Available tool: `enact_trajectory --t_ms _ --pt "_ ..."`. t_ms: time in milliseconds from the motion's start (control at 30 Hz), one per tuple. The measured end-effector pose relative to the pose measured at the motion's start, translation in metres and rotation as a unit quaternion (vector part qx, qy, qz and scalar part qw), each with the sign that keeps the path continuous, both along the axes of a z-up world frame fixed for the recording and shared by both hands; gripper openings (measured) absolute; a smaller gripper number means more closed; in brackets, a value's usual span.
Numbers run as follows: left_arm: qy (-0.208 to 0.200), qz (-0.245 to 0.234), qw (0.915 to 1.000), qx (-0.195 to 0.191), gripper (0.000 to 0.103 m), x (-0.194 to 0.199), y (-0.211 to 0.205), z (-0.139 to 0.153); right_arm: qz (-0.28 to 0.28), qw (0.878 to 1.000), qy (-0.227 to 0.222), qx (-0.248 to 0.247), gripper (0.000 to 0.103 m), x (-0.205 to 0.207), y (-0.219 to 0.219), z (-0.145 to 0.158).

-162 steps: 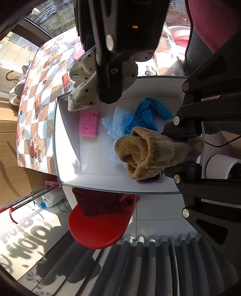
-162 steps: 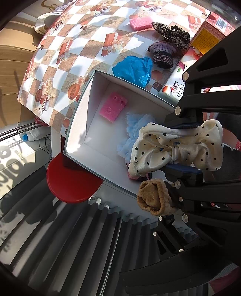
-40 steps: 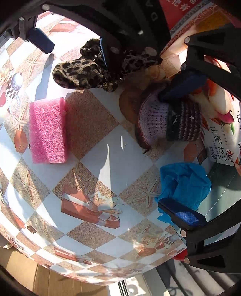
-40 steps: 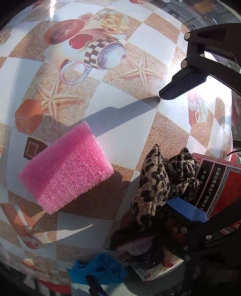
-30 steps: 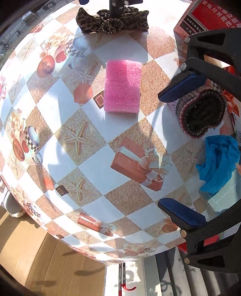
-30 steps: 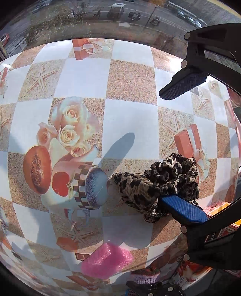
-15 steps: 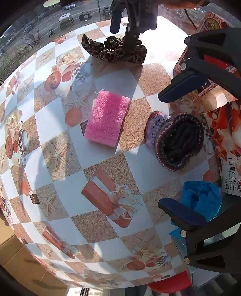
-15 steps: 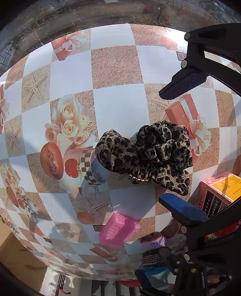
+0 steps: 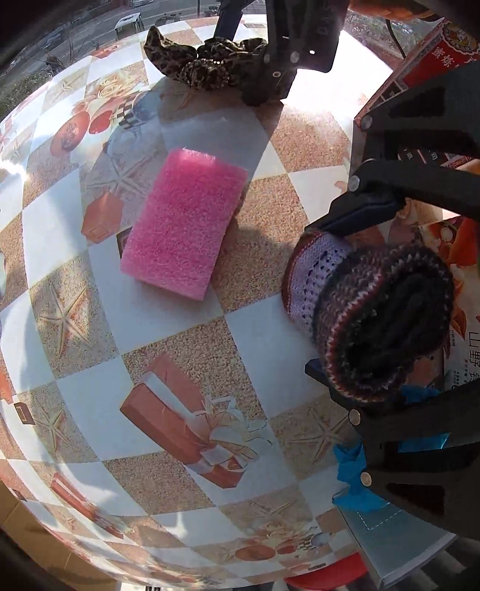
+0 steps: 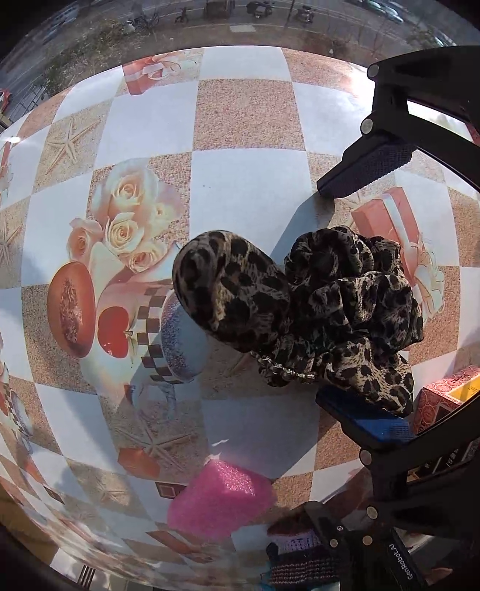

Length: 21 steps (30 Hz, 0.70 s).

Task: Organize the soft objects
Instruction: 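Grasp the striped knit hat with the left tool while the right tool grasps the leopard scrunchie, then carry the knit hat and leopard scrunchie with both tools over the white box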

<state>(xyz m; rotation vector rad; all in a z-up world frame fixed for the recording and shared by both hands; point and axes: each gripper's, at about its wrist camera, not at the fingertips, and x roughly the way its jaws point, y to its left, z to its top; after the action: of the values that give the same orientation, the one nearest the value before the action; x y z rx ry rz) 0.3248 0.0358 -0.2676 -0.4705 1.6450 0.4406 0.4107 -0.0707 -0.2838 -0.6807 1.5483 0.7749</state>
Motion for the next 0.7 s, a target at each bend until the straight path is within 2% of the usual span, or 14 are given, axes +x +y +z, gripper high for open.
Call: enact_trajectory --t_ms 67,100,133,267,467,700 --pt "-0.002 -0.017 0.9998 -0.001 0.051 0.003 -0.008 0.004 -0.006 1.000 -0.009 0.015 0.073 0.013 -0.002 0.015" --pt "-0.006 -0.025 0.9997 0.002 0.047 0.001 -0.016 0.007 -0.004 1.000 -0.015 0.024 0.048 0.012 -0.003 0.020" --pt "-0.009 -0.031 0.9995 0.006 0.045 0.002 -0.020 0.010 0.002 0.999 -0.016 0.032 0.029 0.010 -0.002 0.025" --pt "-0.034 -0.047 0.9976 0.038 0.044 0.001 -0.030 0.036 -0.009 0.998 0.006 0.057 0.029 0.007 -0.004 0.038" --pt "-0.092 -0.036 0.9931 0.063 0.044 -0.020 -0.047 0.094 -0.040 0.994 0.020 0.100 0.029 0.010 -0.022 0.088" --pt "-0.145 -0.042 0.9853 0.080 0.044 -0.085 -0.049 0.142 -0.087 0.985 0.014 0.146 0.029 0.015 -0.056 0.140"
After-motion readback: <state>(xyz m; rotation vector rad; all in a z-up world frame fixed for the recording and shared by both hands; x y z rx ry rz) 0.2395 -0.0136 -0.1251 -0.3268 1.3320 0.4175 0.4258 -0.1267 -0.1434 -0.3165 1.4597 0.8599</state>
